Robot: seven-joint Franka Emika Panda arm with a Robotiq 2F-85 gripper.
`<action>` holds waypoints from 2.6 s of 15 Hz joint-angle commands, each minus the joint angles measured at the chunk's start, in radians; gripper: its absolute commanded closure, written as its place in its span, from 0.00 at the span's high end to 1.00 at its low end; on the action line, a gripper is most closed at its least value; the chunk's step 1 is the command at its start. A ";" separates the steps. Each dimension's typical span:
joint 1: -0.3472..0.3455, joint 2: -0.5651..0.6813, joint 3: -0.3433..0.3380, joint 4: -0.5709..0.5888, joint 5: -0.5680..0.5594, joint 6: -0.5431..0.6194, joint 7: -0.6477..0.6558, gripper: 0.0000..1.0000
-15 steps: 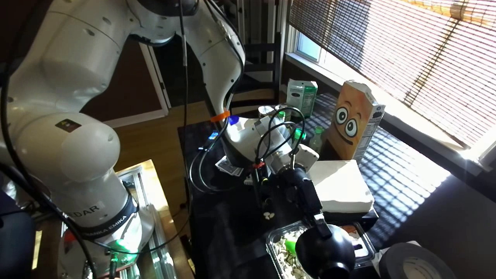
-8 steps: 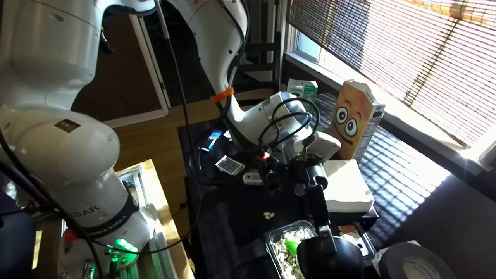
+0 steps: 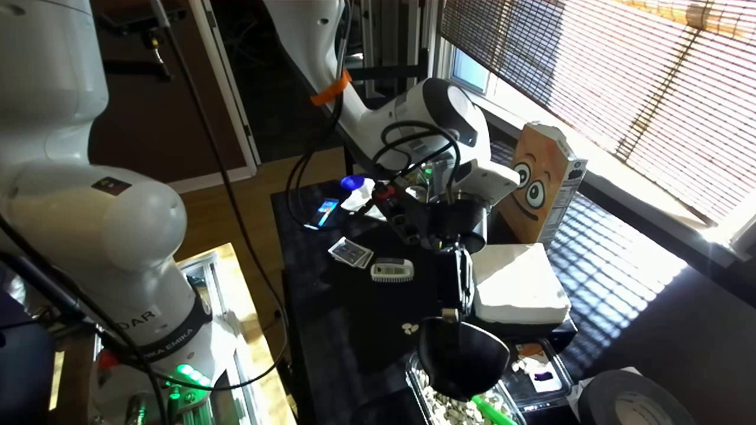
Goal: Pour the contents from the black bowl into the transparent bowl
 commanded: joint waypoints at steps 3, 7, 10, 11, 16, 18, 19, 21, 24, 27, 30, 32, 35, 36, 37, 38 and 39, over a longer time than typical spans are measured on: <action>-0.140 -0.285 0.151 -0.030 0.041 -0.064 0.065 0.02; -0.424 -0.351 0.454 -0.071 0.082 0.054 0.113 0.02; -0.597 -0.373 0.650 -0.124 0.084 0.222 0.140 0.02; -0.628 -0.370 0.699 -0.142 0.070 0.290 0.154 0.02; -0.714 -0.340 0.861 -0.188 0.087 0.610 0.134 0.02; -0.726 -0.374 0.900 -0.232 0.162 0.700 0.072 0.02; -0.727 -0.397 0.917 -0.256 0.197 0.710 0.032 0.02; -0.722 -0.412 0.948 -0.276 0.247 0.672 -0.058 0.02; -0.730 -0.368 0.970 -0.253 0.212 0.658 -0.042 0.08; -0.733 -0.386 0.981 -0.280 0.213 0.647 -0.074 0.02; -0.720 -0.382 1.004 -0.328 0.235 0.871 -0.168 0.02; -0.709 -0.375 1.027 -0.354 0.255 0.987 -0.207 0.02; -0.684 -0.347 1.054 -0.404 0.352 1.164 -0.333 0.02; -0.676 -0.313 1.070 -0.412 0.410 1.225 -0.392 0.02; -0.672 -0.276 1.093 -0.418 0.480 1.285 -0.463 0.02; -0.674 -0.225 1.129 -0.416 0.553 1.345 -0.535 0.02; -0.698 -0.165 1.192 -0.408 0.640 1.394 -0.616 0.02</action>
